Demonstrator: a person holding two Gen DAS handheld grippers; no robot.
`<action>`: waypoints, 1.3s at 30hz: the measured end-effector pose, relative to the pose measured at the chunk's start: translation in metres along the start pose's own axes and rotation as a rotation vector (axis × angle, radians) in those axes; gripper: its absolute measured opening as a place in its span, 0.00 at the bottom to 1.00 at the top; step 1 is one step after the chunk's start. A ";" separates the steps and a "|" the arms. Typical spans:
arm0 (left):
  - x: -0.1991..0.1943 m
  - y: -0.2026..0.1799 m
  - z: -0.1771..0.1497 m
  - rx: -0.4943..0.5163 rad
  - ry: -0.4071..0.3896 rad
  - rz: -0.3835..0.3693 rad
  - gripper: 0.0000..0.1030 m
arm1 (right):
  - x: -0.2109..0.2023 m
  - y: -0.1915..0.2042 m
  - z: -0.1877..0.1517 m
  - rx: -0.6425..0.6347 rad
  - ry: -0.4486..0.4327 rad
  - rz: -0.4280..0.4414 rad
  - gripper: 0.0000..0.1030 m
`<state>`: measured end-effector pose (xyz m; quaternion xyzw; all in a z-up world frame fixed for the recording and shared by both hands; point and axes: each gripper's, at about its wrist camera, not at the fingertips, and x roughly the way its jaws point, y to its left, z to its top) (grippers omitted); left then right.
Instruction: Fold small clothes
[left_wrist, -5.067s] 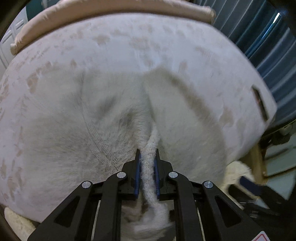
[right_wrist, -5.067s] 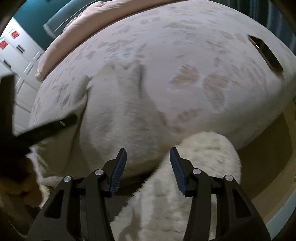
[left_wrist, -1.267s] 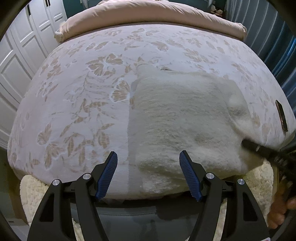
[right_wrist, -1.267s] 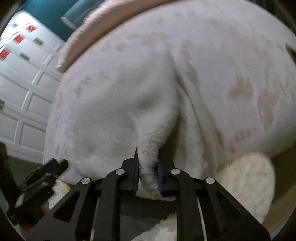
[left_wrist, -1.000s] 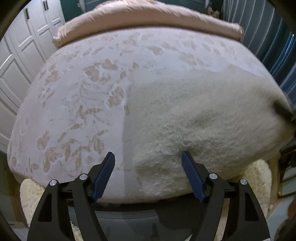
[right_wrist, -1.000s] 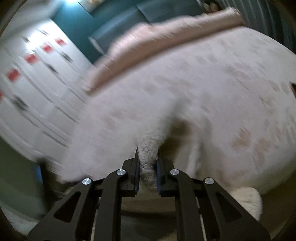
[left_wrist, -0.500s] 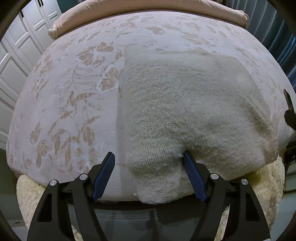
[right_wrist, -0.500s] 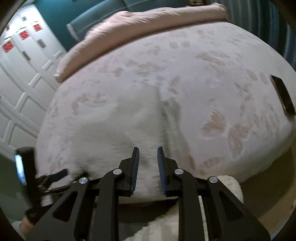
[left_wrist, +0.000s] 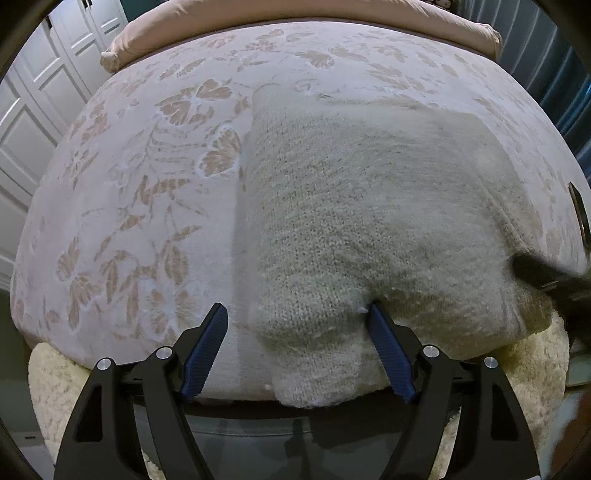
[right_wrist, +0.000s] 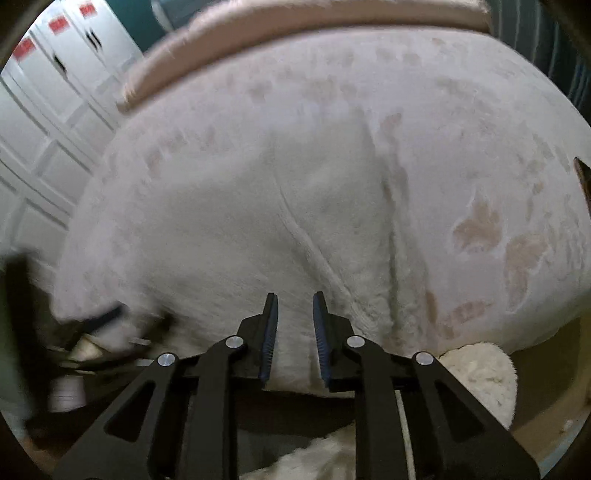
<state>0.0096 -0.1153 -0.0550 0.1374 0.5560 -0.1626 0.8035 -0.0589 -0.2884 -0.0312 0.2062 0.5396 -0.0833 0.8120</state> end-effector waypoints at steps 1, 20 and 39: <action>0.000 0.000 0.000 0.004 0.001 -0.002 0.74 | 0.015 -0.004 -0.004 -0.003 0.041 -0.004 0.18; -0.027 -0.002 0.056 -0.037 -0.111 -0.060 0.73 | 0.015 -0.032 0.113 0.071 -0.093 0.034 0.09; 0.004 -0.013 0.042 -0.028 -0.043 -0.039 0.74 | -0.045 -0.050 0.031 0.113 -0.148 0.002 0.36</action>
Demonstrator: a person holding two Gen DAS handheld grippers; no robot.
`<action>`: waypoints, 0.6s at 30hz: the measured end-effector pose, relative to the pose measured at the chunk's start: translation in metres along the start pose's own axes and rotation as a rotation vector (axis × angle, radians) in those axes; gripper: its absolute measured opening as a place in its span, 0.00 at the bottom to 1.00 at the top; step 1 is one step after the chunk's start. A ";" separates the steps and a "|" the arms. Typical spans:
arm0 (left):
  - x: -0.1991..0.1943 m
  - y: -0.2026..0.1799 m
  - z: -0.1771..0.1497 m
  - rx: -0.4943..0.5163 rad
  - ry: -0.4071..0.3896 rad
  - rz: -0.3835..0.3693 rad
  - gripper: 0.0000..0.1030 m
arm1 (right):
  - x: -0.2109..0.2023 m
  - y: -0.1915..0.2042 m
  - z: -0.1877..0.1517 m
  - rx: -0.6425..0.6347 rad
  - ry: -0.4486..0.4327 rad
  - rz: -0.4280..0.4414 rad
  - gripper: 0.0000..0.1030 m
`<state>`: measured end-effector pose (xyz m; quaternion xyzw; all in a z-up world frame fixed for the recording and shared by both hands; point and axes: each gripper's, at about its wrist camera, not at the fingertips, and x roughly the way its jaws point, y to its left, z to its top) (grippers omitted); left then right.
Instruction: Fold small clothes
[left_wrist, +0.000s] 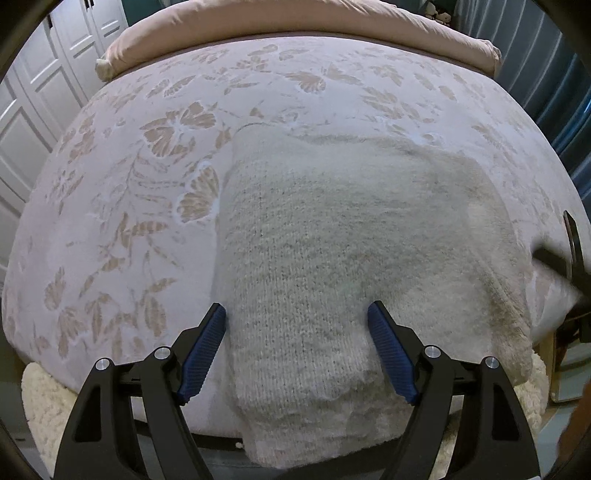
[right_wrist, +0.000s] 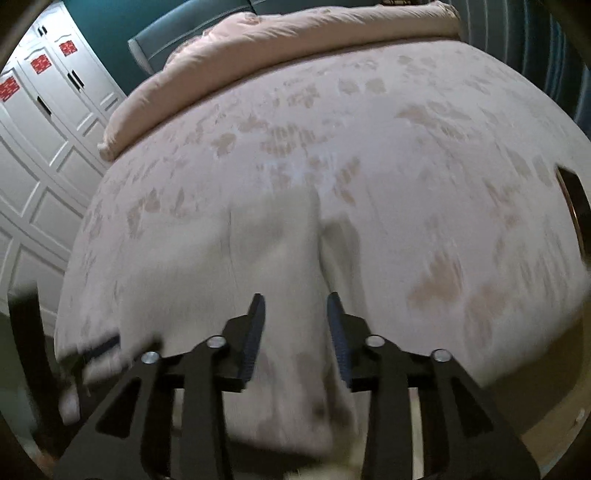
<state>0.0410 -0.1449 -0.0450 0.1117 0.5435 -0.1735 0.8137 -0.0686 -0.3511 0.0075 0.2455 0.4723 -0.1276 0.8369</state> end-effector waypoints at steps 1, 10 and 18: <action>-0.001 0.000 -0.001 0.000 -0.002 0.000 0.74 | 0.000 0.000 -0.011 0.011 0.014 -0.011 0.39; -0.014 -0.008 -0.011 0.019 -0.012 0.011 0.74 | 0.002 -0.002 -0.052 0.079 0.054 0.078 0.07; -0.024 -0.012 -0.026 0.040 -0.012 0.014 0.74 | -0.025 0.002 -0.050 0.012 -0.033 0.030 0.07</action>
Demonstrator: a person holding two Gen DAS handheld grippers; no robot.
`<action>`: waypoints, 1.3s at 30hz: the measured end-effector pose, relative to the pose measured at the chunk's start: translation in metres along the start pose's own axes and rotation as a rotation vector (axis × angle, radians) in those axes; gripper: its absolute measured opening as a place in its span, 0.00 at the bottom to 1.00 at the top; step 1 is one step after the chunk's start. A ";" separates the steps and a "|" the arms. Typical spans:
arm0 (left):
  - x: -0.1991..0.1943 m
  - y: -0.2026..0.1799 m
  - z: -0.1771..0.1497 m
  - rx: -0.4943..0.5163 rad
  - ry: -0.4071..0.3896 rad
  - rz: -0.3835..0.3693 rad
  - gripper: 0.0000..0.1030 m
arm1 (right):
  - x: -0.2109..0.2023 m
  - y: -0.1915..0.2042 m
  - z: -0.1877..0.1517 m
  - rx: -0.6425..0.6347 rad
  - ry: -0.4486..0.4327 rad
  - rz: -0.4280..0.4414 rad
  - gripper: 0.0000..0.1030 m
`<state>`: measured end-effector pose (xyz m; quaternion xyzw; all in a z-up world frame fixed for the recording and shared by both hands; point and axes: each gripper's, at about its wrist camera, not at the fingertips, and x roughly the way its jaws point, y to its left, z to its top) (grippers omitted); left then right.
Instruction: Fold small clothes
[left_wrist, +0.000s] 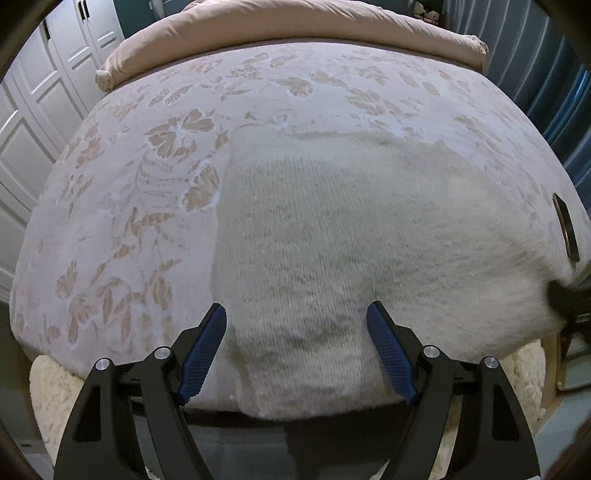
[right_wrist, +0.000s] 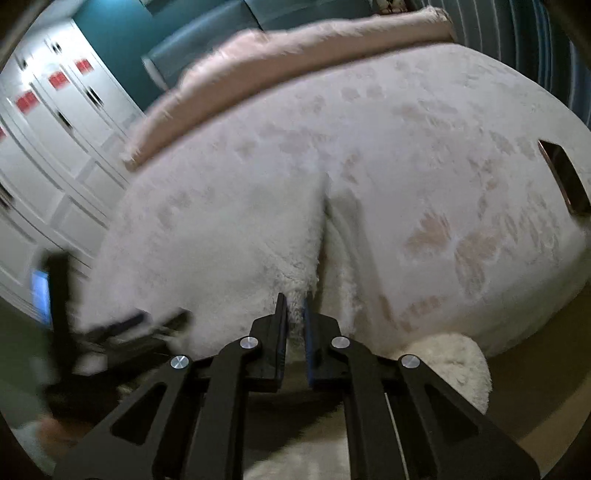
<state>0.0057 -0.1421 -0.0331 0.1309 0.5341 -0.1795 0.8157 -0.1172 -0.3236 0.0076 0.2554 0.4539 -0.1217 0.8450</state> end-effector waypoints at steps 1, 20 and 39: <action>0.004 -0.001 -0.003 0.006 0.012 0.007 0.74 | 0.017 -0.004 -0.007 0.000 0.047 -0.034 0.07; 0.015 0.049 0.011 -0.184 0.030 -0.078 0.84 | 0.068 -0.029 0.005 0.111 0.152 0.043 0.68; 0.056 0.031 0.025 -0.130 0.008 -0.036 0.95 | 0.098 -0.029 -0.004 0.097 0.102 0.147 0.88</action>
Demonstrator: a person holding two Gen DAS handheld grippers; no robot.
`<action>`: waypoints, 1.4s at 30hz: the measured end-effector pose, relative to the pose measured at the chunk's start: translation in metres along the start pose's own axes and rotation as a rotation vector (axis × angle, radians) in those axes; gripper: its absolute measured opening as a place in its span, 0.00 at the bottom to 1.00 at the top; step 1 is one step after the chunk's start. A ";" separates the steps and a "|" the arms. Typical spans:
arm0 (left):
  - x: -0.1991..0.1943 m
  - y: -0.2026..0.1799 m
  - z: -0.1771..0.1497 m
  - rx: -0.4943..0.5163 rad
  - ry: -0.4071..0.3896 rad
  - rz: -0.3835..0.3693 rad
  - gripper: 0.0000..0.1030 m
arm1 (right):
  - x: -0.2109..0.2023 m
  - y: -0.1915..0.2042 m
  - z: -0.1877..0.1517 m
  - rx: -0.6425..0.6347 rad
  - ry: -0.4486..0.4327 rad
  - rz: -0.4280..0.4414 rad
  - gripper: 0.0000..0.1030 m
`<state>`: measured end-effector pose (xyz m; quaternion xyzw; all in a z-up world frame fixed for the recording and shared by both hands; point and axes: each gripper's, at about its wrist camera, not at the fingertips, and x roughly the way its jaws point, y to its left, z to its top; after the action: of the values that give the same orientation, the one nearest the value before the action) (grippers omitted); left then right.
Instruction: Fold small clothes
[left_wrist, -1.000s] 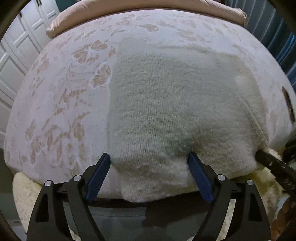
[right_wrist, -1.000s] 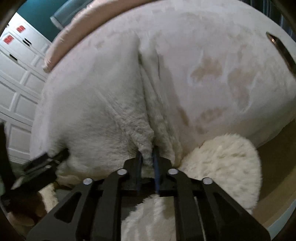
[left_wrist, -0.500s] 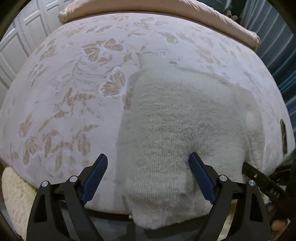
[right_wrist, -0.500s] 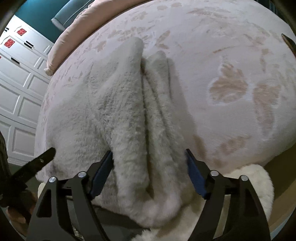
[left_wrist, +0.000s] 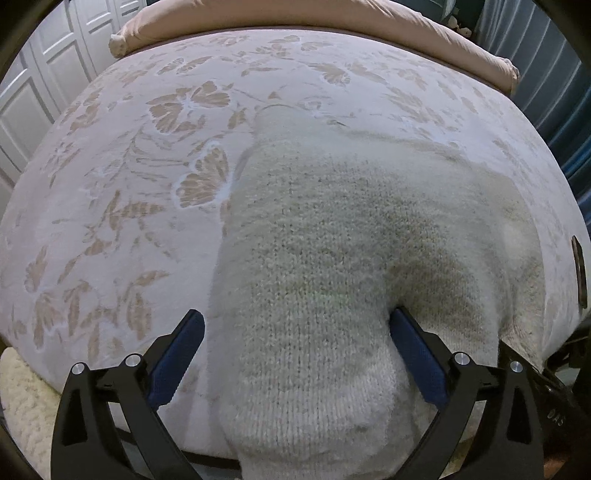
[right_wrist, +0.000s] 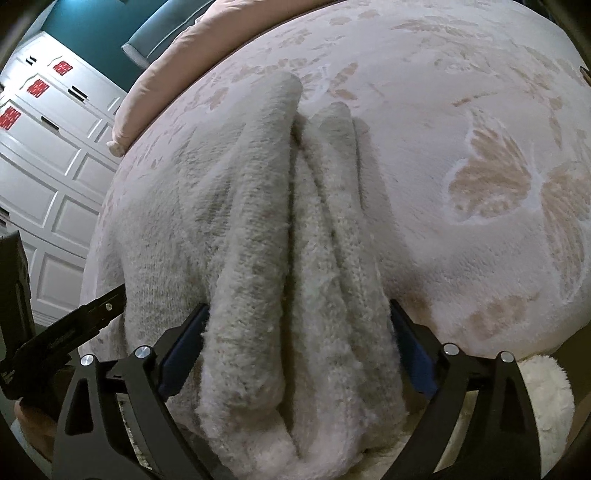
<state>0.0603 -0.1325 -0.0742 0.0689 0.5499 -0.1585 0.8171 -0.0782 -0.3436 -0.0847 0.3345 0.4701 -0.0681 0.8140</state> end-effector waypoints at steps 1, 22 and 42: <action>0.000 -0.001 0.000 0.005 -0.004 0.001 0.95 | 0.000 0.000 -0.001 0.001 -0.002 -0.001 0.88; 0.005 0.001 0.001 0.006 -0.013 -0.027 0.95 | -0.003 0.008 -0.007 0.012 -0.016 -0.005 0.89; -0.045 0.034 0.007 -0.081 0.086 -0.454 0.34 | -0.054 0.024 0.011 0.111 -0.007 0.083 0.30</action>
<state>0.0625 -0.0949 -0.0325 -0.0829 0.5915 -0.3128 0.7385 -0.0898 -0.3429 -0.0257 0.3978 0.4483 -0.0615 0.7981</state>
